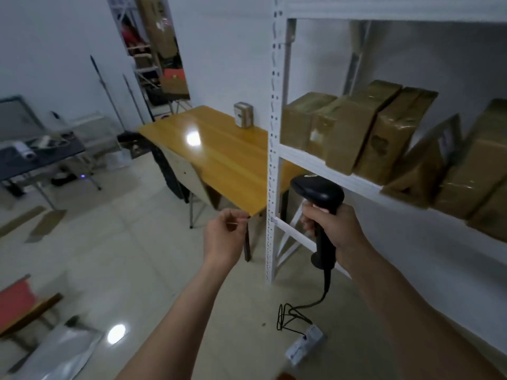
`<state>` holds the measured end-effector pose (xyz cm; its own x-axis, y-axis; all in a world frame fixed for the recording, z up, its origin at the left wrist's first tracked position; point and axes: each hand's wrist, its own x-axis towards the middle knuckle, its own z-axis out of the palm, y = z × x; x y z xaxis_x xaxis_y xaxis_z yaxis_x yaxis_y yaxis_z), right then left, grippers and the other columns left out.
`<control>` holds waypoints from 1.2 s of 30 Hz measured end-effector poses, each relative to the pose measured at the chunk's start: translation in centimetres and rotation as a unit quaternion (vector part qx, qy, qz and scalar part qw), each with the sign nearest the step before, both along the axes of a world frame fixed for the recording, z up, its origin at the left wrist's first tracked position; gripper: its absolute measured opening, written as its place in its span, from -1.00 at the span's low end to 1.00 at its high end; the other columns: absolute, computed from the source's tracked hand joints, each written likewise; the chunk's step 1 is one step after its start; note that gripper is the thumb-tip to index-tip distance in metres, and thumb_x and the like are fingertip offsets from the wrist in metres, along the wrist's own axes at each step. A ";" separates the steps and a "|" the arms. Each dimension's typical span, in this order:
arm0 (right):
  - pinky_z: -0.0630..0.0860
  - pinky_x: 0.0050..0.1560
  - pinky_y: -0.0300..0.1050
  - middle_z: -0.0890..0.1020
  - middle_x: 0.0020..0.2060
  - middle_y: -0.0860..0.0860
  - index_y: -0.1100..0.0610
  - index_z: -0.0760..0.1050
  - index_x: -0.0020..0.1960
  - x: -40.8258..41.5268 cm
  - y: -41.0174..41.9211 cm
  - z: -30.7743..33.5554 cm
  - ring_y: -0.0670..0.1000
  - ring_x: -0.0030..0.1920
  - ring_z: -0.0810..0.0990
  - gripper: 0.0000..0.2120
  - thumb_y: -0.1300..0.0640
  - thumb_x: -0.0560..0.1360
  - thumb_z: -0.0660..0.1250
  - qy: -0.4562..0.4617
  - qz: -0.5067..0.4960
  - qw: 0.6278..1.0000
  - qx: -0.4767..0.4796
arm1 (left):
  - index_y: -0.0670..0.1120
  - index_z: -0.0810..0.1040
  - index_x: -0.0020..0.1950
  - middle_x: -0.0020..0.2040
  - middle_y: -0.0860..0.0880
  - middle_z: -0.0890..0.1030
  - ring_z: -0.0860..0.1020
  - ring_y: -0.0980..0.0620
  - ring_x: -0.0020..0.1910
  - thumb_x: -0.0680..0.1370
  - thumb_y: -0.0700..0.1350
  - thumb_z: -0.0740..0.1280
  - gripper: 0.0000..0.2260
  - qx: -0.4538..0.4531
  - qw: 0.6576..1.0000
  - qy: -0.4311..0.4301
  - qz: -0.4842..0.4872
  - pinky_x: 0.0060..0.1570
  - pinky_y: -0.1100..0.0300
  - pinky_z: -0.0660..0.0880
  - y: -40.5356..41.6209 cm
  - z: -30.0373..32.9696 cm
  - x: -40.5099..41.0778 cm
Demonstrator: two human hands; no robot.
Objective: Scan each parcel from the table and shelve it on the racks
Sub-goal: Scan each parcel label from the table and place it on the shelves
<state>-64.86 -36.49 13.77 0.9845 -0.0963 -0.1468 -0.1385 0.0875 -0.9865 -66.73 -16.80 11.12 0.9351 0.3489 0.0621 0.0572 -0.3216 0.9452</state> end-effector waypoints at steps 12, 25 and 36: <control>0.48 -0.40 -0.21 0.61 -0.42 0.06 0.22 0.60 -0.16 12.1 13.2 -3.3 -0.03 -0.40 0.55 -0.98 0.29 0.45 0.42 0.018 0.097 0.995 0.014 | 0.01 0.61 -0.12 -0.19 0.04 0.62 0.58 0.08 -0.19 0.57 -0.21 0.34 -0.85 0.025 0.996 0.011 0.080 -0.16 0.23 0.52 12.5 -0.1 8.4; 0.49 -0.37 -0.12 0.61 -0.44 0.06 0.22 0.60 -0.21 33.4 20.5 -3.8 0.04 -0.39 0.53 -0.92 0.32 0.45 0.43 0.059 0.061 0.996 0.023 | 0.02 0.55 0.22 -0.02 0.13 0.58 0.58 0.13 -0.06 0.56 -0.04 0.35 -0.77 0.222 0.967 0.122 -0.031 -0.11 0.20 0.54 21.3 -0.3 30.9; 0.51 -0.41 -0.19 0.63 -0.37 0.07 0.24 0.60 -0.10 42.8 23.8 -5.0 -0.01 -0.41 0.58 -0.95 0.27 0.46 0.45 0.100 0.055 0.993 0.023 | -0.01 0.36 0.46 0.25 0.01 0.54 0.54 0.03 0.09 0.54 0.16 0.35 -0.45 0.307 0.880 0.286 -0.224 0.02 0.19 0.48 24.0 -1.9 43.5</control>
<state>-22.10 -12.73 8.72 0.9392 0.0208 -0.3427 -0.3429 0.1060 -0.9334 -23.18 7.22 9.21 0.9098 0.0019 -0.4150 0.2037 -0.8732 0.4428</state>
